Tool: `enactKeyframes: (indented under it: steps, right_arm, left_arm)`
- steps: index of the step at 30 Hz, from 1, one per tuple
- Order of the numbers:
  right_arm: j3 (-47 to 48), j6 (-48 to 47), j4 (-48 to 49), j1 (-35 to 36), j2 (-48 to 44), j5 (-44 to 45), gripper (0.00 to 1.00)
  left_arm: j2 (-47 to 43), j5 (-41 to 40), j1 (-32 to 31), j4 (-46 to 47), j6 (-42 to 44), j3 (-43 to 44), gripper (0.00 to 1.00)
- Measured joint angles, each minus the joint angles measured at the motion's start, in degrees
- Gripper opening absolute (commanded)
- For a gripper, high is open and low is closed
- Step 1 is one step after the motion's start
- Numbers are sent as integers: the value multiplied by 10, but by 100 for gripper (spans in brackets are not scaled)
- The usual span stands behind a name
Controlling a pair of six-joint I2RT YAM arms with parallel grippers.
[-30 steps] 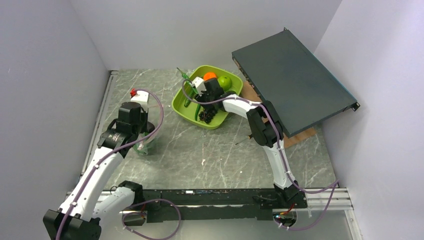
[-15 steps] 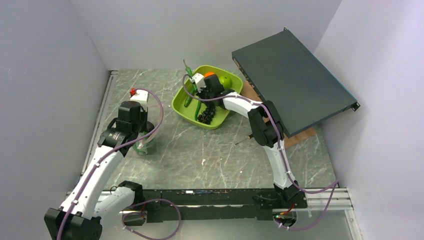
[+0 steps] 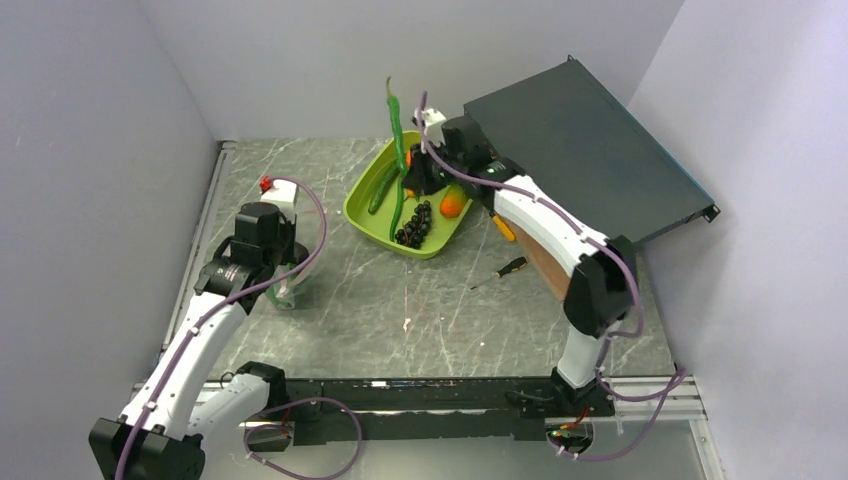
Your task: Place the food in the zip-top bag and seal the zipper
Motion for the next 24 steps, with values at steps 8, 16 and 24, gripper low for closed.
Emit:
enactKeyframes:
  steps: [8, 16, 24]
  right_arm:
    - [-204, 158, -39, 26, -108, -279, 0]
    - [-217, 187, -142, 158, -155, -334, 0]
    - [-206, 188, -211, 181, -194, -303, 0]
  left_arm:
    - [-12, 23, 1, 9, 4, -2, 0]
    - [-23, 36, 1, 17, 18, -8, 0]
    - [-23, 38, 1, 17, 26, -9, 0]
